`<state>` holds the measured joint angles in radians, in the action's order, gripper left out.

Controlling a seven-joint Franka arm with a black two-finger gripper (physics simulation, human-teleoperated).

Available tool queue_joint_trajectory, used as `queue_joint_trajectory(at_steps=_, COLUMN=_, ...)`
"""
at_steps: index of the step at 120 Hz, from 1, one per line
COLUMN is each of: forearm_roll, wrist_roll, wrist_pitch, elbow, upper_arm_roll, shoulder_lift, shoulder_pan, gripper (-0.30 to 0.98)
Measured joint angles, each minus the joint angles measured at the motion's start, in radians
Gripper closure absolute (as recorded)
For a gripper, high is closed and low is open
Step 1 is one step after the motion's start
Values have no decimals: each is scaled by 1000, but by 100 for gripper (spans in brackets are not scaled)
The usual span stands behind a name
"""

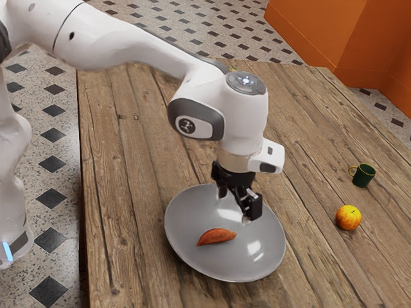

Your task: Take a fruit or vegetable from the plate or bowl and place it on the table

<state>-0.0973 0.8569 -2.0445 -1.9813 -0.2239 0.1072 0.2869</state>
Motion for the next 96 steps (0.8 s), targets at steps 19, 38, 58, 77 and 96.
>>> queue_joint_trajectory(at_steps=19, forearm_roll=14, wrist_roll=14, wrist_pitch=19, elbow=-63, upper_arm_roll=-1, shoulder_lift=3, shoulder_pan=-2, gripper=0)
queue_joint_trajectory(at_steps=38, forearm_roll=21, wrist_roll=27, wrist_pitch=-5, elbow=-112, upper_arm_roll=-4, shoulder_lift=-3, shoulder_pan=0, gripper=0)
queue_joint_trajectory(at_steps=58, forearm_roll=21, wrist_roll=38, wrist_pitch=-41, elbow=-135, upper_arm_roll=-16, shoulder_lift=-8, shoulder_pan=-2, gripper=0)
queue_joint_trajectory(at_steps=77, forearm_roll=19, wrist_roll=46, wrist_pitch=-65, elbow=-137, upper_arm_roll=-20, shoulder_lift=-27, shoulder_pan=-10, gripper=0)
queue_joint_trajectory(at_steps=96, forearm_roll=11, wrist_roll=52, wrist_pitch=-98, elbow=-138, upper_arm_roll=-19, shoulder_lift=-56, shoulder_pan=-14, gripper=0)
